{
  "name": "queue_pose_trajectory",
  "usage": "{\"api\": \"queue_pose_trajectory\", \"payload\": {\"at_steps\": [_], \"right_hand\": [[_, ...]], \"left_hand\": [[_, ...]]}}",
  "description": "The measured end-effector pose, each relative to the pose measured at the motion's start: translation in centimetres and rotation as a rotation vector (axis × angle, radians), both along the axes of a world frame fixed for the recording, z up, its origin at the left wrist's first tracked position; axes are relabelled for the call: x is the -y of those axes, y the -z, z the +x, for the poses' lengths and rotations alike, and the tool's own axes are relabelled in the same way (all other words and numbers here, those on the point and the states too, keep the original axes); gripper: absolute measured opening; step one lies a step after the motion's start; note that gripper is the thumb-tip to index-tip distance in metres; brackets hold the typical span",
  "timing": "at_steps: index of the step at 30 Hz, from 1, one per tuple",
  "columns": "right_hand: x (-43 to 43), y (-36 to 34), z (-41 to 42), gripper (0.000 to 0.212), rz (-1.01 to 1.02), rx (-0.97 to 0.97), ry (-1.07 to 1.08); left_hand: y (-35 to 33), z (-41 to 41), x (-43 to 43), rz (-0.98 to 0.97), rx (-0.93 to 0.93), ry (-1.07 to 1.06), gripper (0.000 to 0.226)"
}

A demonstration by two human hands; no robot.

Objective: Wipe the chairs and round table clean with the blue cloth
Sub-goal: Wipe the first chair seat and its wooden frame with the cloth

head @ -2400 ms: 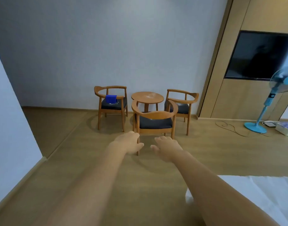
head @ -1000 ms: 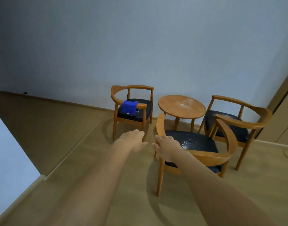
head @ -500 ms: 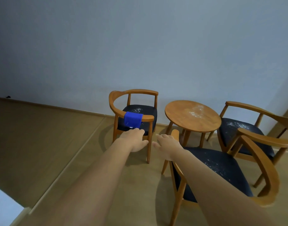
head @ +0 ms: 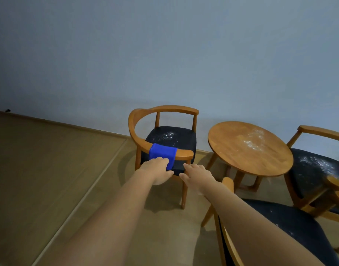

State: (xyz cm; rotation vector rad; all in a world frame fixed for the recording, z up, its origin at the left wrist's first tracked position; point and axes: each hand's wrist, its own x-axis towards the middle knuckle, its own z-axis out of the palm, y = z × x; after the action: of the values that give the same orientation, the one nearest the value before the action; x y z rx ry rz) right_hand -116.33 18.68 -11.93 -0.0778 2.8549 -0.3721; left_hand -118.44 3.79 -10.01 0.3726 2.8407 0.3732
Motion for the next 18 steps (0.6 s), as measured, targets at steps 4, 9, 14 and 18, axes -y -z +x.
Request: {"api": "queue_pose_trajectory", "payload": {"at_steps": [4,9,14,18], "right_hand": [[-1.4,0.8,-7.6,0.044,-0.005,0.012,0.003],[-0.9,3.7,-15.7,0.046,0.005,0.056,-0.041],[1.6,7.9,-21.7,0.056,0.010,0.139,-0.060],[3.2,11.6,-26.7,0.056,0.012,0.147,0.010]], "left_hand": [[1.3,-7.1,-0.2,0.009,0.070,-0.025,0.034],[3.9,-13.9,0.7,-0.008,0.127,-0.077,0.046],[7.9,-20.7,2.9,-0.031,0.188,-0.058,0.049],[12.1,-27.2,4.4,-0.012,0.165,-0.029,0.047]]}}
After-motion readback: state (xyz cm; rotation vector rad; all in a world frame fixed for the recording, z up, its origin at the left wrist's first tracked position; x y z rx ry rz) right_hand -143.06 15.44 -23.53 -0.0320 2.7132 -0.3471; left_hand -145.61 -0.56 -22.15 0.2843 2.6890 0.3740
